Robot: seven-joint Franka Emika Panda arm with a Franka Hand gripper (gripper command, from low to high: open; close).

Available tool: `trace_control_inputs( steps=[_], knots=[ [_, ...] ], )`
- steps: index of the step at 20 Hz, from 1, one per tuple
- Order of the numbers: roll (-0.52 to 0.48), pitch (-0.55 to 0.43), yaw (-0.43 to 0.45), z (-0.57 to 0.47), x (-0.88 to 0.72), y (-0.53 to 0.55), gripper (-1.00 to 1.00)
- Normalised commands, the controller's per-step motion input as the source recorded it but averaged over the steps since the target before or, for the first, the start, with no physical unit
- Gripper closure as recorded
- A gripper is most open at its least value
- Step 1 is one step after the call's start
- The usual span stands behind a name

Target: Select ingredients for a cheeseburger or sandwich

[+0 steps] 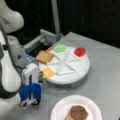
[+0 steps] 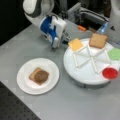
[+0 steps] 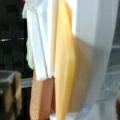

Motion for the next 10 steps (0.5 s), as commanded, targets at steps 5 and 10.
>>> trace_control_inputs(
  steps=[5,10],
  knots=[
    [0.226,-0.077,0.204,-0.09,0.21,-0.23,1.0],
    [0.195,-0.086,0.206,-0.13,0.24,-0.15,1.0]
  ],
)
